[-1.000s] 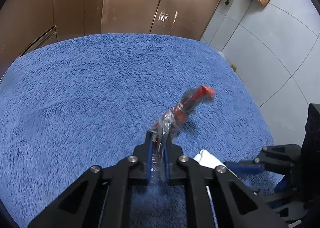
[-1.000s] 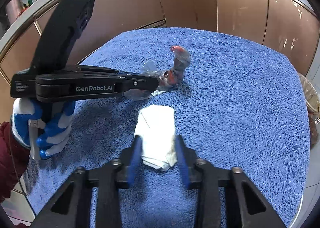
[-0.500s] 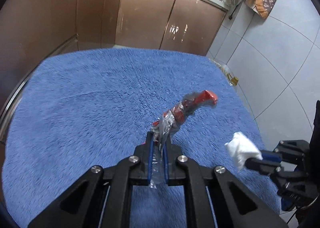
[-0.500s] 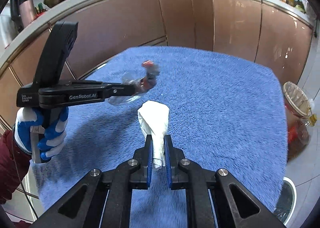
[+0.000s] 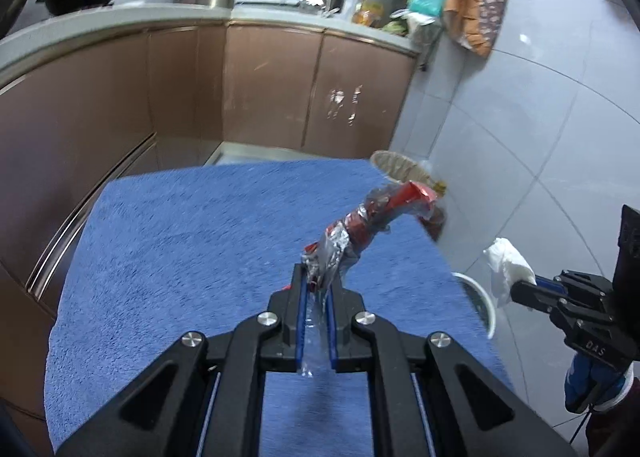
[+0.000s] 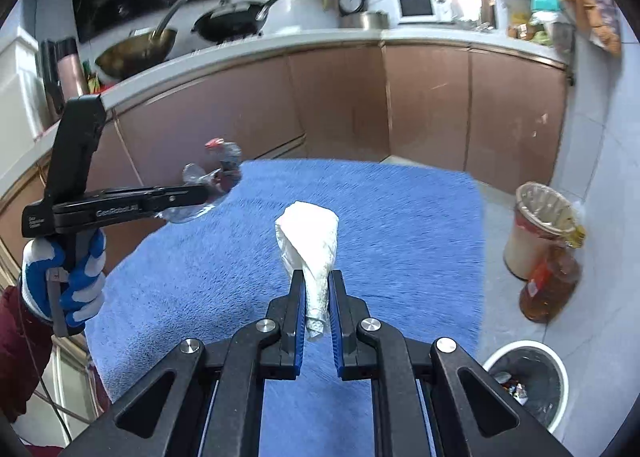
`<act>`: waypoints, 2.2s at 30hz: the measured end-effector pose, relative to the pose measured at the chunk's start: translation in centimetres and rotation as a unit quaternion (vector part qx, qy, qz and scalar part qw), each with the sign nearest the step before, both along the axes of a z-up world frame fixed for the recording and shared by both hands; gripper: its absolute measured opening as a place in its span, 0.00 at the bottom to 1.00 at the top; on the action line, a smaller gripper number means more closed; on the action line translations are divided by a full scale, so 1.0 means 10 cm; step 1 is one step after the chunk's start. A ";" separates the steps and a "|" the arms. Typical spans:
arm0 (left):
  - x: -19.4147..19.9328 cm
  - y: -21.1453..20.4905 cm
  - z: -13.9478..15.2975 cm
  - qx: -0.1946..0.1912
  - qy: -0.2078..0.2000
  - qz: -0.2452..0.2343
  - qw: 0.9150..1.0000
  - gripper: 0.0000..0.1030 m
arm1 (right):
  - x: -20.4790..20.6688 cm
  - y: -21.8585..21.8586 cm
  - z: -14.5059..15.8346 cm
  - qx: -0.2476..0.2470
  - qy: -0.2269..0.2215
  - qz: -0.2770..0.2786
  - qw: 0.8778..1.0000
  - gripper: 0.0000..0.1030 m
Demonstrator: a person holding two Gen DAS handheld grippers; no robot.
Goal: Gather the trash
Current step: 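Carry the bottle and tissue over the bin and open both grippers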
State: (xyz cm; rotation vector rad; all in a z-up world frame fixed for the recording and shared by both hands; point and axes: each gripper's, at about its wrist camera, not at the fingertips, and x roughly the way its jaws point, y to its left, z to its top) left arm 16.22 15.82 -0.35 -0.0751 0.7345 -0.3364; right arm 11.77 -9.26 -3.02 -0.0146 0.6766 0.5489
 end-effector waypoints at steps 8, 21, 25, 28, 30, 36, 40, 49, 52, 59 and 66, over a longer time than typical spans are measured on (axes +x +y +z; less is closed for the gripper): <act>-0.18 -0.89 0.22 0.009 -0.017 -0.077 0.997 0.08 | -0.27 -0.68 0.08 0.019 -0.016 -0.083 0.996 0.10; 0.23 -2.91 -0.48 0.055 0.054 -0.199 0.977 0.08 | -0.27 -1.96 -0.51 0.002 0.053 -0.256 0.965 0.10; 0.39 -3.40 -0.79 0.087 0.088 -0.211 0.970 0.08 | -0.12 -2.17 -0.85 -0.004 0.089 -0.292 0.952 0.10; 0.49 -3.72 -1.03 0.107 0.113 -0.216 0.964 0.08 | -0.01 -2.30 -1.09 -0.007 0.114 -0.306 0.945 0.10; 0.58 -3.90 -1.21 0.119 0.130 -0.216 0.960 0.08 | 0.07 -2.37 -1.27 -0.011 0.130 -0.315 0.940 0.10; 0.81 -4.21 -1.66 0.132 0.173 -0.212 0.953 0.09 | 0.26 -2.59 -1.67 -0.016 0.166 -0.335 0.927 0.11; 0.98 -4.32 -1.87 0.128 0.204 -0.203 0.949 0.13 | 0.39 -2.72 -1.86 -0.020 0.181 -0.345 0.921 0.13; 1.15 -4.39 -2.04 0.069 0.238 -0.195 0.949 0.43 | 0.46 -2.82 -2.01 -0.033 0.195 -0.364 0.910 0.34; 1.04 -4.31 -1.86 0.070 0.211 -0.197 0.955 0.43 | 0.40 -2.81 -1.98 -0.035 0.193 -0.366 0.909 0.39; 0.72 -3.90 -1.28 0.072 0.123 -0.172 0.975 0.43 | 0.25 -2.70 -1.60 -0.025 0.157 -0.373 0.914 0.52; 0.41 -3.24 -0.78 0.082 0.040 -0.110 0.990 0.55 | 0.08 -2.38 -1.06 -0.024 0.097 -0.358 0.928 0.67</act>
